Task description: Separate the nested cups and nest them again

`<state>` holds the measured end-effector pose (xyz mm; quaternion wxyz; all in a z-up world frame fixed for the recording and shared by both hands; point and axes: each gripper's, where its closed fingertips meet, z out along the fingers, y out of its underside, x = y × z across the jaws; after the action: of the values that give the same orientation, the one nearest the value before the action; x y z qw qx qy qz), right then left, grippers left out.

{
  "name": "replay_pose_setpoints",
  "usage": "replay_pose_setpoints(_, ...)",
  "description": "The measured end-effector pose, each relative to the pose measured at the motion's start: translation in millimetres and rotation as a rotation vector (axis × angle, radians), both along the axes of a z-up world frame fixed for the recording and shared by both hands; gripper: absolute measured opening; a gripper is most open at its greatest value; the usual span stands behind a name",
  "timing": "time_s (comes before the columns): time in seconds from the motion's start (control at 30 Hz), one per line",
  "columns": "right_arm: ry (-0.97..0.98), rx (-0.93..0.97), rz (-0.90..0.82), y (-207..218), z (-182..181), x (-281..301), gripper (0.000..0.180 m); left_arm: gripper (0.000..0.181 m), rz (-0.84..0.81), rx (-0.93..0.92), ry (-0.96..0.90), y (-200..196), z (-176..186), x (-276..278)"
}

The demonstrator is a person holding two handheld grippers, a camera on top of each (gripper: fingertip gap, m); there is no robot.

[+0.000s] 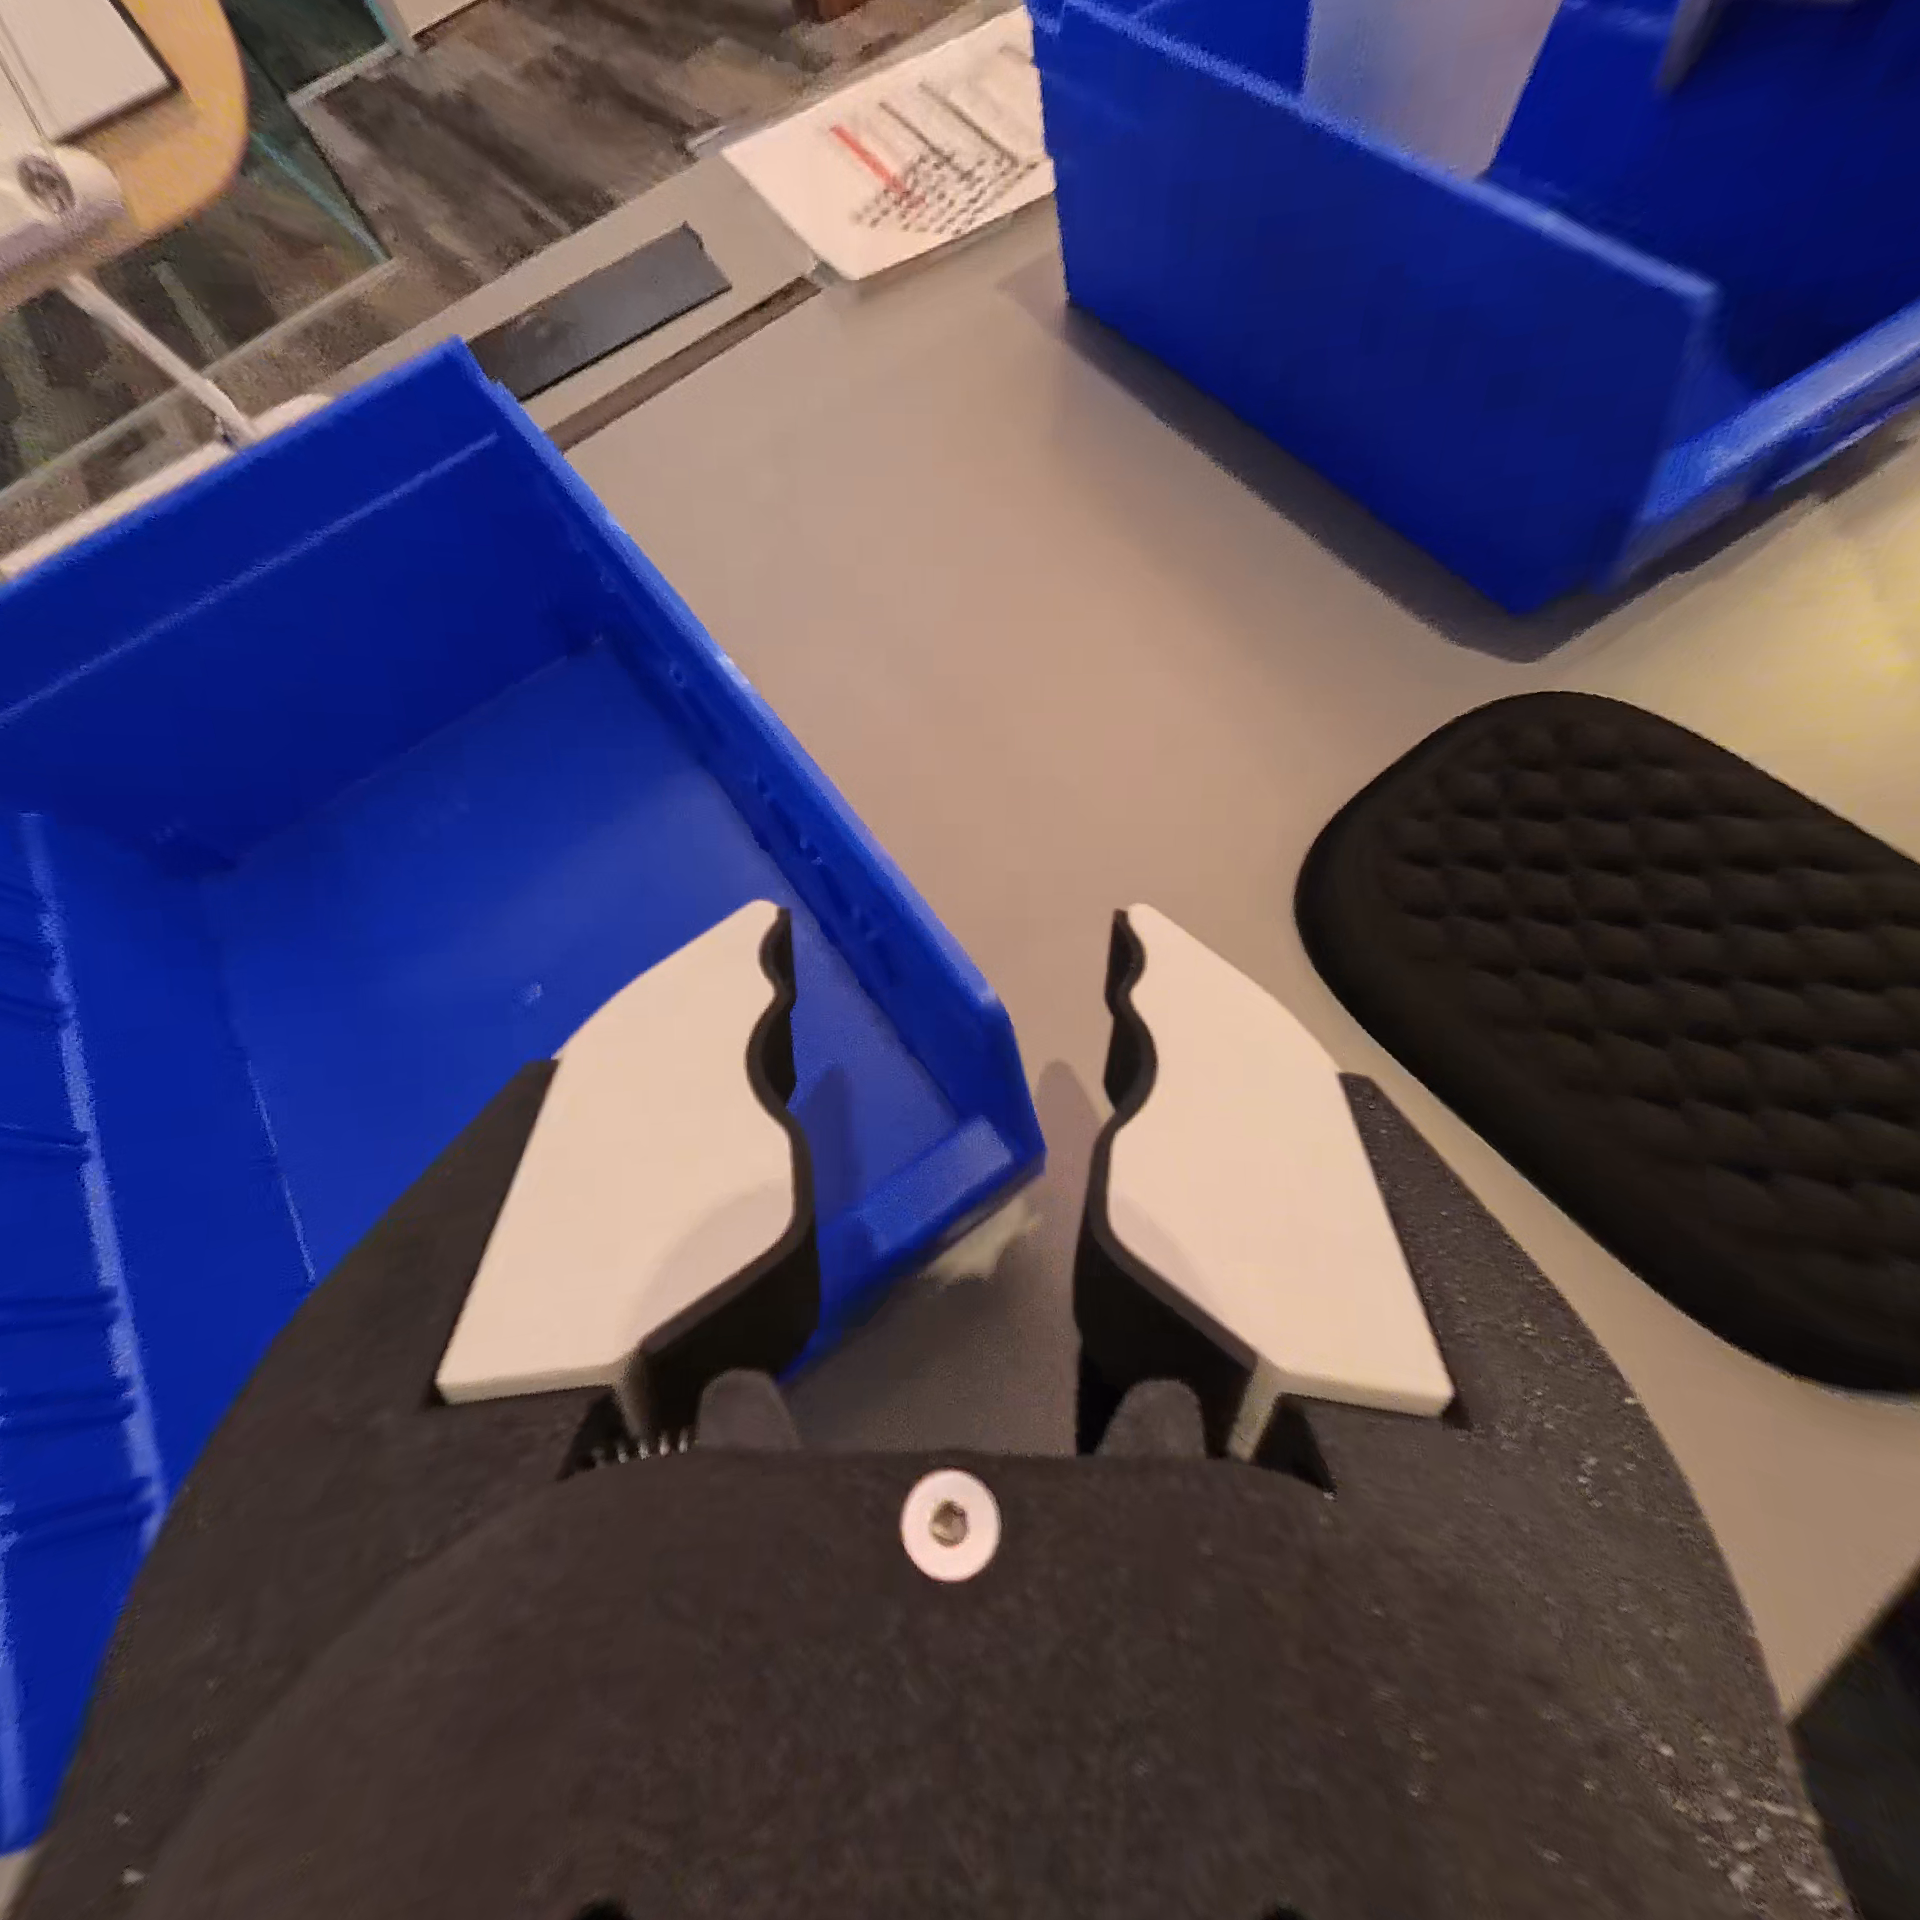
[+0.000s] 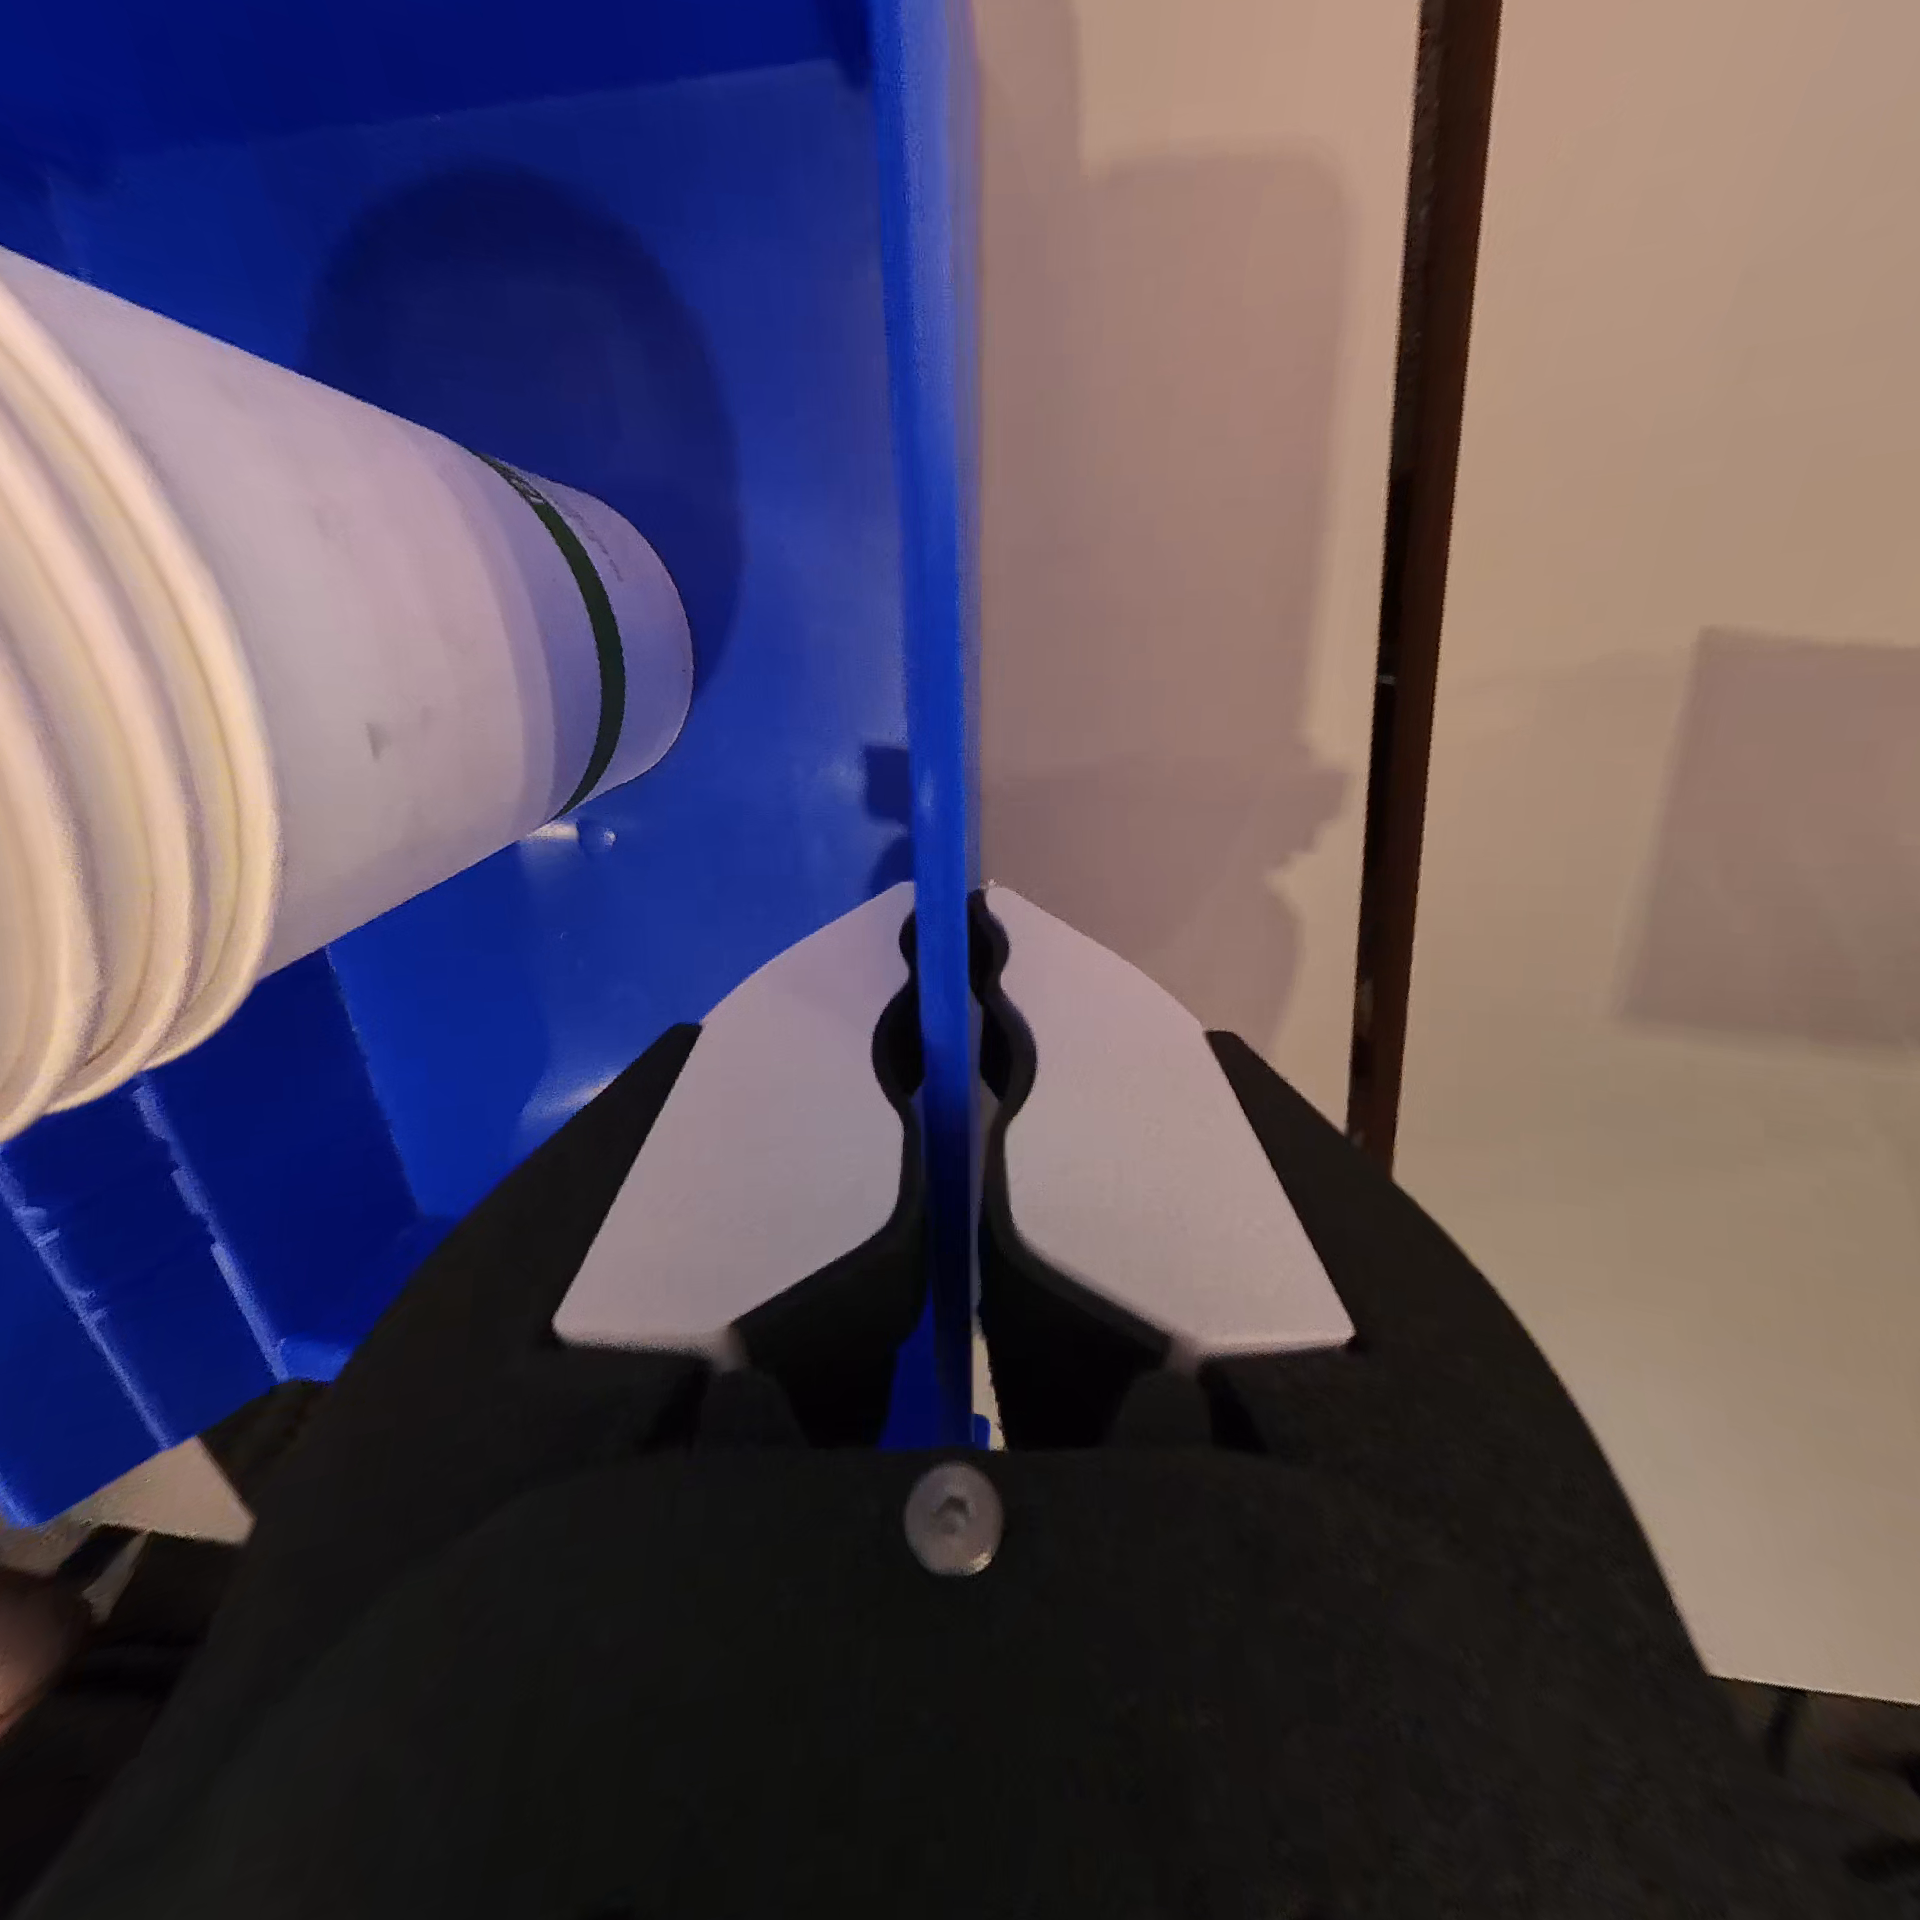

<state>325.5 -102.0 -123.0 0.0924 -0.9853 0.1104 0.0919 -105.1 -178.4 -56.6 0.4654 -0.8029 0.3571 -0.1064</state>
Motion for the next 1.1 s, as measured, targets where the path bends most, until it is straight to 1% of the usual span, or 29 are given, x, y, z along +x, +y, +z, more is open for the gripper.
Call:
replay_pose_setpoints(0.1, 0.07, -0.011, -0.031, -4.2, 1.1, -6.2, 0.006, 0.056, -0.037, 0.058, 0.009, -18.0, 22.4, -15.6)
replay_pose_setpoints(0.2, 0.082, -0.024, -0.048, -8.0, 4.5, -7.0, 0.005, 0.051, -0.031, 0.13, 0.014, -30.3, 40.4, -40.6)
replay_pose_setpoints(0.3, 0.108, -0.038, -0.065, -12.2, 11.5, -10.9, 0.006, 0.051, -0.022, 0.123, 0.029, -39.8, 43.1, -67.8)
replay_pose_setpoints(0.4, 0.121, -0.023, -0.077, -13.7, 23.9, -15.0, 0.006, 0.051, 0.027, 0.101, 0.027, -41.3, 41.2, -101.4)
replay_pose_setpoints(0.53, 0.108, -0.011, -0.071, -14.9, 51.6, -26.3, 0.006, 0.05, 0.096, 0.084, -0.003, -38.4, 43.2, -146.1)
replay_pose_setpoints(0.67, 0.073, -0.003, -0.046, -12.3, 95.4, -51.0, 0.006, 0.048, 0.165, 0.082, -0.024, -32.2, 47.1, -189.1)
replay_pose_setpoints(0.8, 0.063, 0.026, 0.01, 2.7, 148.3, -100.5, 0.006, 0.049, 0.23, 0.066, -0.058, -24.0, 47.2, -228.7)
replay_pose_setpoints(0.9, 0.071, 0.044, 0.078, 20.3, 182.1, -156.3, 0.006, 0.049, 0.294, 0.066, -0.068, -15.5, 46.2, -260.3)
replay_pose_setpoints(1.0, 0.082, 0.058, 0.163, 42.2, 205.3, -223.8, 0.005, 0.049, 0.407, 0.101, 0.003, -4.9, 46.0, -301.8)
replay_pose_setpoints(1.1, 0.107, 0.06, 0.273, 65.2, 216.4, -299.1, 0.006, 0.049, 0.466, 0.098, -0.006, -1.1, 44.8, -331.4)
